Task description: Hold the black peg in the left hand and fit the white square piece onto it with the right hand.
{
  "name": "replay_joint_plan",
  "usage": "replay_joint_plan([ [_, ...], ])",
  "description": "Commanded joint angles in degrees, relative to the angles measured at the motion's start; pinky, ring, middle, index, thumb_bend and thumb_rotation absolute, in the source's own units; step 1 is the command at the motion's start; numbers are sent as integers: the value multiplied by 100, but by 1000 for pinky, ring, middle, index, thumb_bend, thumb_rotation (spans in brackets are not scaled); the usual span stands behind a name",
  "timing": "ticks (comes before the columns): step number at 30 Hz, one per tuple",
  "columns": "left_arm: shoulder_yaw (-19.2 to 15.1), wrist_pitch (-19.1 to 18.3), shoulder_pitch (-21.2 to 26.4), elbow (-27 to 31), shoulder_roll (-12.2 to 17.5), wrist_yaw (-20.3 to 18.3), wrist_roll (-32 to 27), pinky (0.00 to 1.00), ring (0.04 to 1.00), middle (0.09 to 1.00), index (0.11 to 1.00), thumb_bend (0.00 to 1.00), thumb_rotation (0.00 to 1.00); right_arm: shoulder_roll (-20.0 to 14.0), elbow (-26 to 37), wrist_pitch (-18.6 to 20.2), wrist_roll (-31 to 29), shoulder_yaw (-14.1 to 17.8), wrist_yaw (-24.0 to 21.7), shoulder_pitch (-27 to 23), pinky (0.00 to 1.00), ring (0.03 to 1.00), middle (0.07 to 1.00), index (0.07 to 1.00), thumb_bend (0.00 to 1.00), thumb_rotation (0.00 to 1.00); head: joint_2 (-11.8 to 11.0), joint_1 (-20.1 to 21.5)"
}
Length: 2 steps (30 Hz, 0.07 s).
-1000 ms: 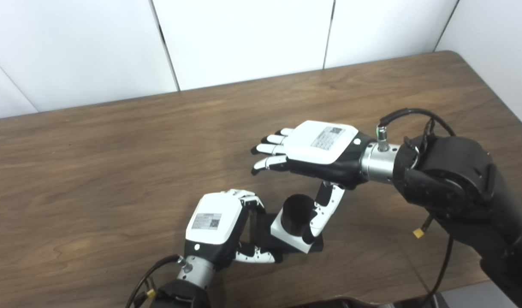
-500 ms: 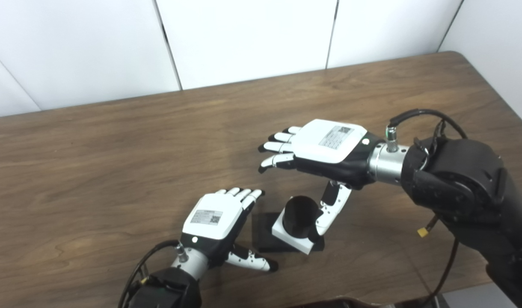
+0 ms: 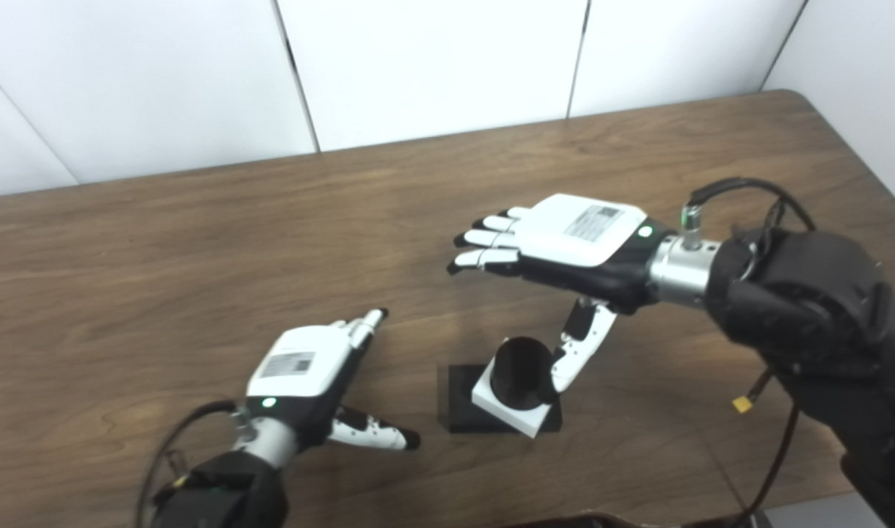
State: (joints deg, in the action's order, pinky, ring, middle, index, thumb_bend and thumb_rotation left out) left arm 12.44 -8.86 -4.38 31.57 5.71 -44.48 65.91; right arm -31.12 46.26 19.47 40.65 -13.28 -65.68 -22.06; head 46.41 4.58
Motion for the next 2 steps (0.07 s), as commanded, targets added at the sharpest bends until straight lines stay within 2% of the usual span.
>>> replay_joint_plan([
  [1, -303, -174, 28, 237, -64, 322, -772, 907, 952, 961, 997, 1000, 498, -127, -118, 344, -446, 313, 128, -48, 1000, 1000, 997, 955, 1000, 556, -23, -77],
  [2, -445, -161, 5, 212, -97, 507, -1184, 888, 952, 963, 993, 1000, 496, -131, -211, 425, -692, 445, 193, 1, 1000, 1000, 999, 966, 1000, 605, -68, -180],
])
